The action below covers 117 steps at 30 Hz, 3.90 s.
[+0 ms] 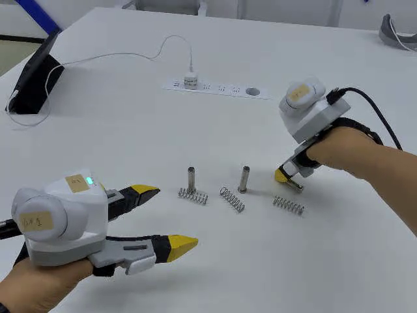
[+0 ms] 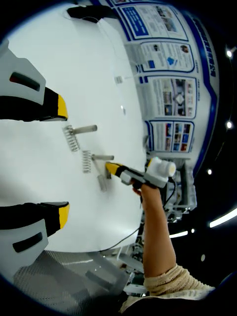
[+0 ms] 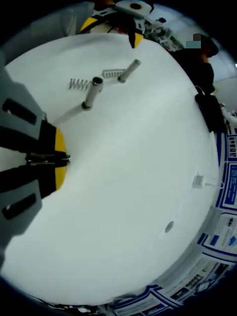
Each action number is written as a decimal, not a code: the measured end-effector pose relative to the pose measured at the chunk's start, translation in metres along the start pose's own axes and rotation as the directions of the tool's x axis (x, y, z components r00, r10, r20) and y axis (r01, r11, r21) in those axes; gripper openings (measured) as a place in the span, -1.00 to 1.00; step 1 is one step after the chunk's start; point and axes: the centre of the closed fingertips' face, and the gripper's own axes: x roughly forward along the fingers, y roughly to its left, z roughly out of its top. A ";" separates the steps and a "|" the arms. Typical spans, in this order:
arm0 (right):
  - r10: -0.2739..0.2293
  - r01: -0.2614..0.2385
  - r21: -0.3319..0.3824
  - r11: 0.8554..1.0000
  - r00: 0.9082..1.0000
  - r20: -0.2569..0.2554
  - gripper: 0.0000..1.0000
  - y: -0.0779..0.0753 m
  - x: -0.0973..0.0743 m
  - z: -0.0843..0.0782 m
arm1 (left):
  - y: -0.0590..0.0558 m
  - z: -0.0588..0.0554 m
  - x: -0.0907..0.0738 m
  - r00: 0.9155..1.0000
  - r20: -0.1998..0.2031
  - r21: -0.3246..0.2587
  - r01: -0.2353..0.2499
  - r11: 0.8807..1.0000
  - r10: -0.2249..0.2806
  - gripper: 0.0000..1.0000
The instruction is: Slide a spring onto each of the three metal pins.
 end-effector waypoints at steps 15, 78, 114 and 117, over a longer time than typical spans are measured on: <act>-0.023 0.016 0.047 0.999 0.989 0.145 -0.82 0.007 -0.041 0.000 | -0.009 0.012 0.004 1.000 0.009 0.029 0.018 0.999 -0.018 0.33; 0.067 -0.049 -0.072 0.996 0.959 0.275 -0.69 0.037 -0.064 -0.040 | -0.024 0.021 0.010 0.997 -0.001 0.075 0.076 0.994 -0.077 0.33; 0.158 -0.127 -0.272 0.954 0.983 0.094 -0.76 0.044 -0.029 -0.055 | -0.029 0.023 0.006 0.999 -0.004 0.073 0.054 0.996 -0.053 0.30; 0.157 -0.128 -0.283 0.951 0.984 0.083 -0.76 0.043 -0.028 -0.055 | -0.030 0.023 0.005 0.999 -0.001 0.072 0.051 0.996 -0.051 0.29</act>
